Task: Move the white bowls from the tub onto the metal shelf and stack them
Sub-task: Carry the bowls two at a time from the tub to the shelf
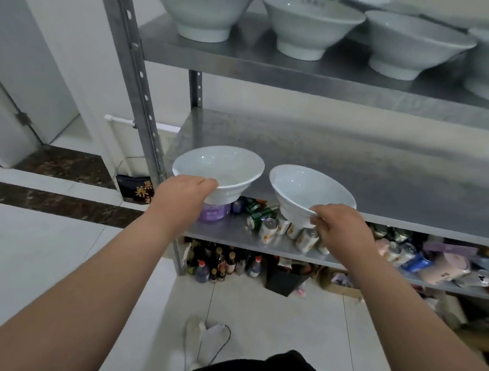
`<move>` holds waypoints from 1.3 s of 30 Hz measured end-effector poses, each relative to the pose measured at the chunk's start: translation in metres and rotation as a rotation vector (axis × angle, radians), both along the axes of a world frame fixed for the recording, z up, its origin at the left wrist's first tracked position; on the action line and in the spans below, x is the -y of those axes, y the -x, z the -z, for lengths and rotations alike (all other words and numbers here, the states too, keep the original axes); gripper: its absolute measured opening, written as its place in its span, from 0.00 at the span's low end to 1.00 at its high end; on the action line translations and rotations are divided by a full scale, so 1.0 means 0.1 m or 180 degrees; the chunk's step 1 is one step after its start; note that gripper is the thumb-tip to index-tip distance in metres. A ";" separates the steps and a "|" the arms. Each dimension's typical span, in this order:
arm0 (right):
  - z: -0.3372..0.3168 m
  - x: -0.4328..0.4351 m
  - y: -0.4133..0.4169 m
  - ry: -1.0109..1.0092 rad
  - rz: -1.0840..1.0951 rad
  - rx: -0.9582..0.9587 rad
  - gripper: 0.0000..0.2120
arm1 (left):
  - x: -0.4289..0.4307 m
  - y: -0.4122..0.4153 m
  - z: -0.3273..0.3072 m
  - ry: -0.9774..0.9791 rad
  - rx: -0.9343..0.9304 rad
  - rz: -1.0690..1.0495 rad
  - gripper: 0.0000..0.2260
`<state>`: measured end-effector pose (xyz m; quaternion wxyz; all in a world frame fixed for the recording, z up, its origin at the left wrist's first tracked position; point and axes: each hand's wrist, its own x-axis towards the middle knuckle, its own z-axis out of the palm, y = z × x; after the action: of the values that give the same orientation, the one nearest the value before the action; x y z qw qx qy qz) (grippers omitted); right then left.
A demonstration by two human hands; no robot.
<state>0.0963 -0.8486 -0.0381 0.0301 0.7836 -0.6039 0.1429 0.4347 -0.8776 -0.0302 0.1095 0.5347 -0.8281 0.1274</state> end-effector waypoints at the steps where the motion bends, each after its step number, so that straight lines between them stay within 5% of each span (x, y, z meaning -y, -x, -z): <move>1: 0.04 0.07 -0.02 -0.0071 0.0049 -0.0062 0.06 | 0.09 -0.01 0.02 -0.0039 0.0072 -0.0005 0.20; 13: 0.38 1.06 -0.15 -0.0572 0.0286 -0.0486 0.07 | 1.06 0.04 0.40 -0.0405 0.0767 -0.0060 0.22; 23: 0.77 1.97 -0.13 0.0067 -0.0076 -0.0483 0.12 | 1.77 0.16 0.72 -0.0389 0.0584 -0.0167 0.19; 39: 0.99 3.29 -0.34 0.0096 0.0051 -0.0551 0.09 | 3.01 0.19 1.00 -0.0406 0.0352 -0.0415 0.18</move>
<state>0.1307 -1.1774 -0.1368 0.0951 0.7876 -0.6030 0.0835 0.4161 -1.1785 -0.1303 0.0207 0.5856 -0.8028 0.1106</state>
